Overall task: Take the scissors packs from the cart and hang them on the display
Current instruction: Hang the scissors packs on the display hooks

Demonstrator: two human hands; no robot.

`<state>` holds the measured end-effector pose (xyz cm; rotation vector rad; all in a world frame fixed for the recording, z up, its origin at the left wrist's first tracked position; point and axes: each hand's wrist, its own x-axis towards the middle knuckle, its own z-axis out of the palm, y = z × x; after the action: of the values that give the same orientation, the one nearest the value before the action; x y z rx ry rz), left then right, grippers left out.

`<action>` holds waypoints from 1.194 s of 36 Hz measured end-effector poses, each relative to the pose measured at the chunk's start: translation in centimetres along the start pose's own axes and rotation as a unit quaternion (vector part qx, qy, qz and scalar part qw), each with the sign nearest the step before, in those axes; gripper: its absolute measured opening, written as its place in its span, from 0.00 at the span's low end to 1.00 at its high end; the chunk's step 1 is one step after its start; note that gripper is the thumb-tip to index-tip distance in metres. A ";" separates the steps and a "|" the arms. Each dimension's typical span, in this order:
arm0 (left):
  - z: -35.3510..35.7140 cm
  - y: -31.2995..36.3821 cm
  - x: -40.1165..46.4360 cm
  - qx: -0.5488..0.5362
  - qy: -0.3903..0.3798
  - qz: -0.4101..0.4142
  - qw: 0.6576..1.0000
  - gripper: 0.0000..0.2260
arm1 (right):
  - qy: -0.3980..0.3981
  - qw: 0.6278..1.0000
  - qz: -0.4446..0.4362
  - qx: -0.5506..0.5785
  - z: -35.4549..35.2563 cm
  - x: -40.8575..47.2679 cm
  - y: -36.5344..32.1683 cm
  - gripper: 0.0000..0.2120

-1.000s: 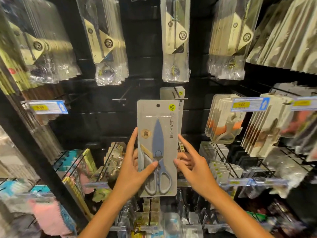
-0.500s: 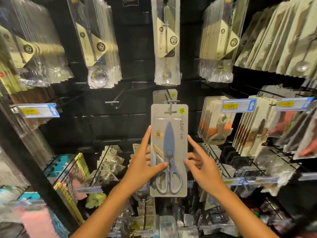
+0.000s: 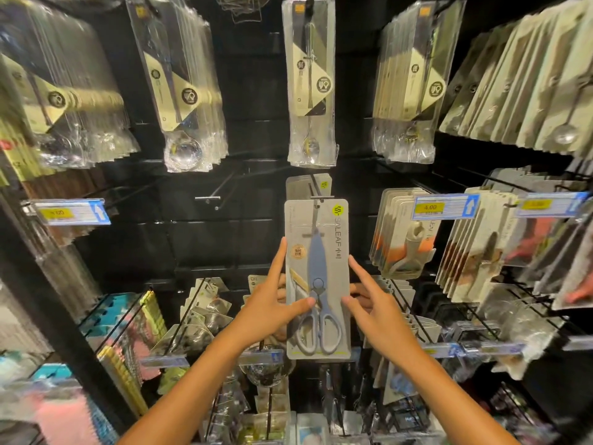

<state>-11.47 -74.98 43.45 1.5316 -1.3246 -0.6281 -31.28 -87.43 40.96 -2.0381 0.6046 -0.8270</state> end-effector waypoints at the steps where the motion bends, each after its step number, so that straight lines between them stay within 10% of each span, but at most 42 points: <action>1: -0.1 -0.1 0.3 0.002 -0.011 -0.004 1.000 0.52 | -0.011 1.000 0.005 -0.008 0.0 0.3 0.1 0.35; 30: -2.0 1.1 10.7 0.005 0.000 -0.121 0.993 0.51 | -0.048 0.995 0.077 -0.036 2.2 14.0 3.1 0.46; 43: -2.5 -4.6 3.3 0.308 0.019 -0.065 0.949 0.32 | -0.128 0.983 0.007 -0.133 3.0 7.1 4.3 0.31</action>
<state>-6.46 -77.57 40.94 2.1333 -1.4783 -0.2638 -24.88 -92.92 38.40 -2.3326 0.6076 -0.4824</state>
